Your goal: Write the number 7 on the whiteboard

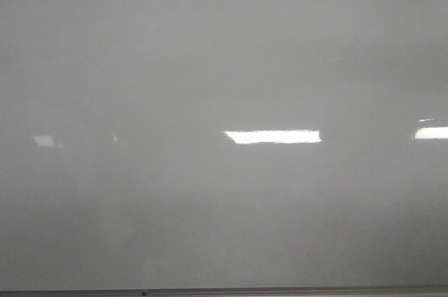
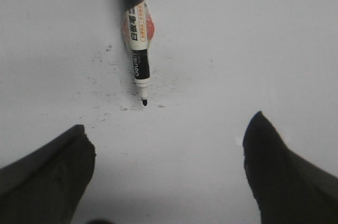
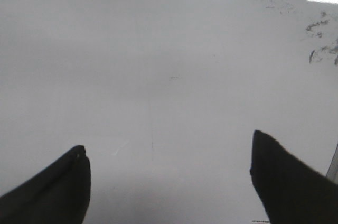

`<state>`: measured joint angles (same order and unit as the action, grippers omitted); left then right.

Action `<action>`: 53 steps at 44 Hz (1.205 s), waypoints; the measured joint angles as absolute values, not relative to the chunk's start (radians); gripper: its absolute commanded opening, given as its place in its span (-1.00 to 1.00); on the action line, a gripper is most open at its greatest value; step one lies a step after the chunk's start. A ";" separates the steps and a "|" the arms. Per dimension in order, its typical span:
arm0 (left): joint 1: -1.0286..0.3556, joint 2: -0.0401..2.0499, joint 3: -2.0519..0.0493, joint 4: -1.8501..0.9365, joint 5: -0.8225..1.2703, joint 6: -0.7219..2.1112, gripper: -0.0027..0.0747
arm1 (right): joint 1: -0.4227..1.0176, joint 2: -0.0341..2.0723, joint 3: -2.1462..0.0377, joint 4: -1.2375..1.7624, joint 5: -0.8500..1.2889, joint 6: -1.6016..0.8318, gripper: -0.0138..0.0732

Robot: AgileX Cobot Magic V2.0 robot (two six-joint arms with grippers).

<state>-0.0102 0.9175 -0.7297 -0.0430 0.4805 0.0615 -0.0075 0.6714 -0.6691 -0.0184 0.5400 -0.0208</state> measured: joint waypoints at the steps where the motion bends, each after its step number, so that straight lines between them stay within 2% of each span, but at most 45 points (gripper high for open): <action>1: -0.008 0.940 -0.741 -0.041 0.480 0.061 0.53 | -0.008 0.671 -0.669 -0.018 0.540 -0.021 0.78; 19: 0.047 1.287 -0.933 -0.041 0.470 0.061 0.53 | -0.008 0.671 -0.669 -0.018 0.538 -0.023 0.78; 39: 0.047 1.457 -0.957 -0.045 0.332 0.061 0.52 | -0.008 0.671 -0.669 -0.018 0.538 -0.023 0.78; 44: 0.047 1.474 -0.957 -0.046 0.323 0.061 0.31 | -0.008 0.671 -0.669 -0.018 0.538 -0.023 0.78; 53: 0.047 1.479 -0.957 -0.051 0.321 0.061 -0.32 | -0.008 0.671 -0.669 -0.018 0.538 -0.023 0.78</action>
